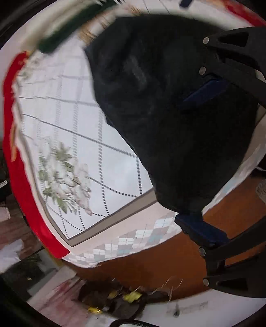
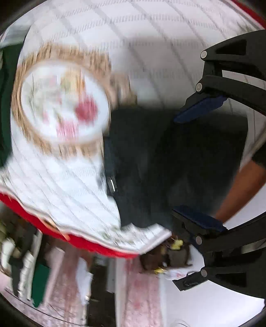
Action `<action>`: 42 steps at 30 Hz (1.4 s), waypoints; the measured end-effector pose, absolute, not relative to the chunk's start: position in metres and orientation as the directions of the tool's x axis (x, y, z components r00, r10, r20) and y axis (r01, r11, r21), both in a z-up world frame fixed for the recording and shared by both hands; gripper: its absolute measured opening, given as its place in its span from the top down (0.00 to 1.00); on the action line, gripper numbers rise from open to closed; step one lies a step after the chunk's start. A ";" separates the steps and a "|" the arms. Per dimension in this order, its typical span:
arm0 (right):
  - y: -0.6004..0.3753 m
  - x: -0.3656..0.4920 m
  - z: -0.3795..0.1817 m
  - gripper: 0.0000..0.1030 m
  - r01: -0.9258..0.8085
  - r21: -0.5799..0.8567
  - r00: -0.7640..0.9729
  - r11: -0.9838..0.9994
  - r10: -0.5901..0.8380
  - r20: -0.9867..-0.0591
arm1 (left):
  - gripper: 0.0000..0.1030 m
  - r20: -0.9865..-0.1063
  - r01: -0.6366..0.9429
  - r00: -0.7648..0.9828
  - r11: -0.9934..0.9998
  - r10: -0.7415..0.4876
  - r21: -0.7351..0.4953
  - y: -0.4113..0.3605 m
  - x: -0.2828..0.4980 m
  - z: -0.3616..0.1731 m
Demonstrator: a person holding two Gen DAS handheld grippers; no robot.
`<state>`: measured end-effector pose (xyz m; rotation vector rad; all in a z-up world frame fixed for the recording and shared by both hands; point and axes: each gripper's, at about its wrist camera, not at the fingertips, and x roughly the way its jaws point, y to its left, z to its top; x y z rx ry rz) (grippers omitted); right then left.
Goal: Fold large clothes
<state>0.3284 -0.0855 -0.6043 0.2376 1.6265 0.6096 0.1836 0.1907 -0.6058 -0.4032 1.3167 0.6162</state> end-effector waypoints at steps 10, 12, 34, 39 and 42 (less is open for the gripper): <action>-0.071 0.345 -0.730 0.13 -0.040 0.836 -0.423 0.547 0.749 -0.510 | 0.00 -0.973 -0.625 0.125 0.777 0.196 0.076 0.194 0.191 -0.623; -0.071 0.342 -0.725 0.21 -0.038 0.830 -0.384 0.556 0.759 -0.526 | 0.00 -0.967 -0.611 0.125 0.785 0.221 0.101 0.193 0.194 -0.622; -0.289 0.322 -0.574 0.21 0.136 0.592 0.087 0.795 0.585 -0.806 | 0.00 -0.948 -0.484 0.271 0.875 0.165 0.014 0.076 0.263 -0.579; -0.192 0.358 -0.578 0.66 -0.024 0.644 -0.120 0.765 0.637 -0.761 | 0.00 -0.953 -0.506 0.246 0.862 0.176 0.029 0.083 0.255 -0.599; -0.161 0.375 -0.618 0.92 -0.052 0.538 -0.159 0.841 0.525 -0.836 | 0.00 -0.957 -0.517 0.227 0.855 0.181 0.039 0.087 0.249 -0.609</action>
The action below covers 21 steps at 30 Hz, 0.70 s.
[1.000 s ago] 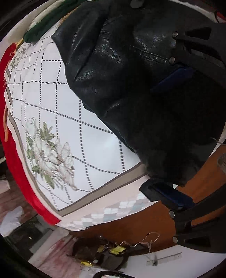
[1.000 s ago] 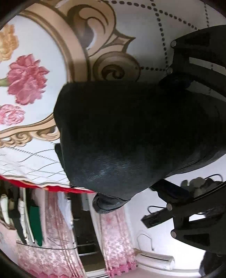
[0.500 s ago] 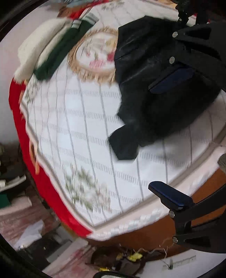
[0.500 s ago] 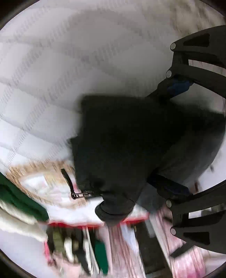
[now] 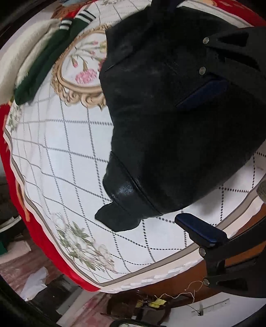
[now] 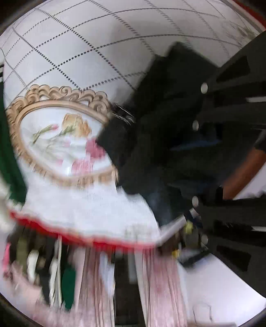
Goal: Fold large clothes
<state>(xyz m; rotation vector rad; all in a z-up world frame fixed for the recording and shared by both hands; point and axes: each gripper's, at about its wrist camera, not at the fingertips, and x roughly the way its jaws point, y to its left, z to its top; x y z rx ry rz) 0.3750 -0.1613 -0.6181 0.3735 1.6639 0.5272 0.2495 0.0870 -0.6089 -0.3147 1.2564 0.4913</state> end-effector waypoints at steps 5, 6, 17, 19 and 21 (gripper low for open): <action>-0.153 0.388 -0.661 1.00 0.030 0.467 -0.201 0.884 0.463 -0.863 | 0.00 -0.966 -0.540 0.210 0.842 0.150 0.013 0.099 0.242 -0.620; -0.149 0.388 -0.659 1.00 0.016 0.455 -0.206 0.890 0.448 -0.870 | 0.00 -0.967 -0.548 0.202 0.836 0.155 0.020 0.101 0.241 -0.616; -0.131 0.384 -0.642 1.00 -0.131 0.375 -0.182 0.918 0.349 -0.919 | 0.00 -0.962 -0.589 0.160 0.804 0.220 0.086 0.159 0.266 -0.645; -0.127 0.387 -0.652 1.00 -0.128 0.392 -0.148 0.911 0.373 -0.916 | 0.00 -0.964 -0.583 0.167 0.809 0.208 0.073 0.161 0.270 -0.653; -0.124 0.392 -0.654 1.00 -0.104 0.396 -0.158 0.912 0.378 -0.912 | 0.00 -0.962 -0.567 0.165 0.819 0.216 0.086 0.159 0.269 -0.646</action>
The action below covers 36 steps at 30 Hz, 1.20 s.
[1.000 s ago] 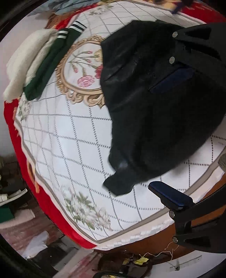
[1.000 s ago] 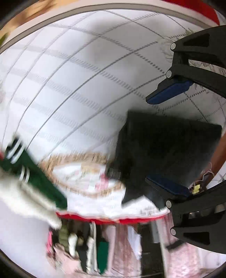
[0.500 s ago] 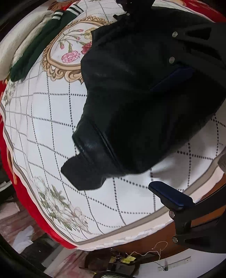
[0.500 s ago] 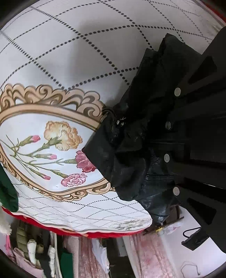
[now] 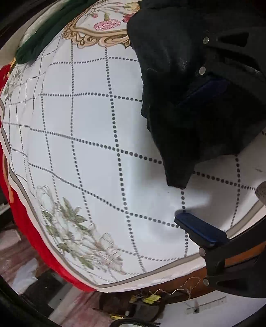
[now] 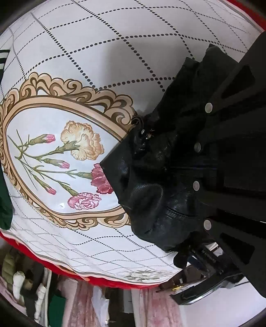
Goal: Fold large clothes
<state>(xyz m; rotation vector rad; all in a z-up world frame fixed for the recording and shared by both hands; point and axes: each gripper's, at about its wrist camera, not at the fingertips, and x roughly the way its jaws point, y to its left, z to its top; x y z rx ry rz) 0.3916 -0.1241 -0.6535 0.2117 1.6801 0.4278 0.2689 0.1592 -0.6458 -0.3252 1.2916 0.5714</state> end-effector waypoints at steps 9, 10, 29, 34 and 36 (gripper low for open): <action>-0.226 0.356 -0.591 0.11 0.060 0.629 -0.107 0.775 0.632 -0.768 | 0.00 -0.957 -0.700 0.286 0.692 0.046 -0.175 0.156 0.199 -0.590; -0.237 0.347 -0.594 0.11 0.086 0.629 -0.096 0.772 0.635 -0.766 | 0.00 -0.952 -0.721 0.305 0.651 -0.006 -0.236 0.156 0.189 -0.593; -0.207 0.331 -0.718 0.11 0.266 0.928 -0.069 0.260 0.966 -0.251 | 0.01 -0.901 -0.694 0.391 0.583 -0.189 -0.424 0.168 0.223 -0.629; -0.190 0.349 -0.745 0.12 0.296 0.857 -0.150 0.422 0.907 -0.394 | 0.01 -0.892 -0.696 0.400 0.564 -0.208 -0.444 0.172 0.223 -0.625; -0.180 0.352 -0.735 0.25 0.254 0.850 -0.141 0.461 0.887 -0.440 | 0.01 -0.884 -0.697 0.419 0.550 -0.208 -0.460 0.175 0.225 -0.621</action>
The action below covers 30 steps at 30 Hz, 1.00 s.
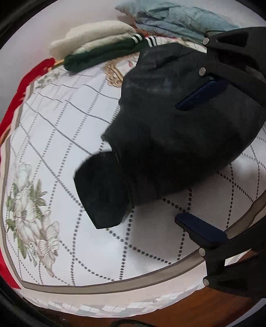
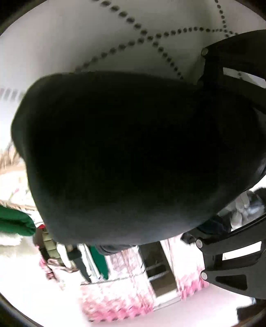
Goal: Fold large clothes
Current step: 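Carry the folded jacket with both tools onto the white and green clothes stack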
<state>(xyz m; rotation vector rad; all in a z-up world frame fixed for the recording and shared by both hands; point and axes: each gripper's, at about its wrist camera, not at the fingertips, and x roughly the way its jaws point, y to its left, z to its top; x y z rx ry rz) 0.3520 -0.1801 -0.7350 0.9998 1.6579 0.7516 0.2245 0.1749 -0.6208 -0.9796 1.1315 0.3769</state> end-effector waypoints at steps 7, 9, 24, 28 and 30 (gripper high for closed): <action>-0.178 0.360 -0.740 0.38 0.276 0.863 -0.090 0.424 0.905 -0.416 | 0.15 -0.850 -0.703 0.488 0.488 -0.197 -0.517 0.199 0.232 -0.624; -0.173 0.361 -0.741 0.25 0.258 0.859 -0.097 0.441 0.897 -0.431 | 0.38 -0.842 -0.700 0.510 0.483 -0.176 -0.525 0.207 0.236 -0.628; -0.145 0.370 -0.686 0.49 0.171 0.910 -0.008 0.379 0.924 -0.383 | 0.72 -0.802 -0.591 0.571 0.591 -0.174 -0.549 0.223 0.257 -0.579; -0.132 0.373 -0.673 0.50 0.173 0.923 0.014 0.344 0.936 -0.352 | 0.72 -0.780 -0.548 0.599 0.617 -0.181 -0.564 0.229 0.260 -0.542; -0.126 0.375 -0.658 0.50 0.164 0.928 0.026 0.334 0.939 -0.342 | 0.72 -0.771 -0.526 0.610 0.634 -0.185 -0.568 0.231 0.262 -0.527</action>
